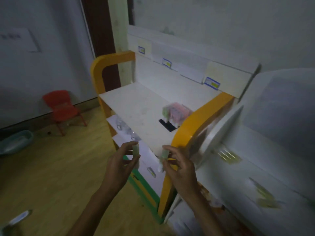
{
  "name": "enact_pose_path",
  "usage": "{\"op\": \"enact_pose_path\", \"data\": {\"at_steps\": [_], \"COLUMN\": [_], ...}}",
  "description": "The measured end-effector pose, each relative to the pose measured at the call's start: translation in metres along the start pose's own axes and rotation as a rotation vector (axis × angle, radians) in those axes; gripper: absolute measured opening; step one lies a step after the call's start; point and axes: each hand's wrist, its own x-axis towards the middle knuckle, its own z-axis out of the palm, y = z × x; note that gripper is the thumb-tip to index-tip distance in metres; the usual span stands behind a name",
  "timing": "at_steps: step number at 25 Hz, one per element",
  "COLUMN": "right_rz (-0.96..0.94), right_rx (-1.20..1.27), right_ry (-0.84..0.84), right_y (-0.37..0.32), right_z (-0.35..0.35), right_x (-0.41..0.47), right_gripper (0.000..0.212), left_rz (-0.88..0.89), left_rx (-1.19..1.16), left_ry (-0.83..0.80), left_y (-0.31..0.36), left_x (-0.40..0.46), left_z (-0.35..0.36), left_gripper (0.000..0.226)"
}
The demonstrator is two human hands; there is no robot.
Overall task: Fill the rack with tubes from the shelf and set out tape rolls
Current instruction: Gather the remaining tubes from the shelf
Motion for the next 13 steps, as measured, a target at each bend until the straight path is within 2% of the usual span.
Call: {"op": "enact_pose_path", "data": {"at_steps": [6, 13], "right_rz": [0.119, 0.224], "right_rx": [-0.031, -0.084], "right_ry": [0.089, 0.323], "right_y": [0.009, 0.025], "right_z": [0.096, 0.122], "right_x": [0.053, 0.106], "right_gripper": [0.032, 0.045], "left_rz": [0.03, 0.07], "left_rx": [-0.026, -0.11], "left_ry": [-0.057, -0.188], "left_y": [-0.063, -0.115], "left_x": [0.065, 0.142], "left_z": [-0.072, -0.077], "left_gripper": [0.04, 0.038]}}
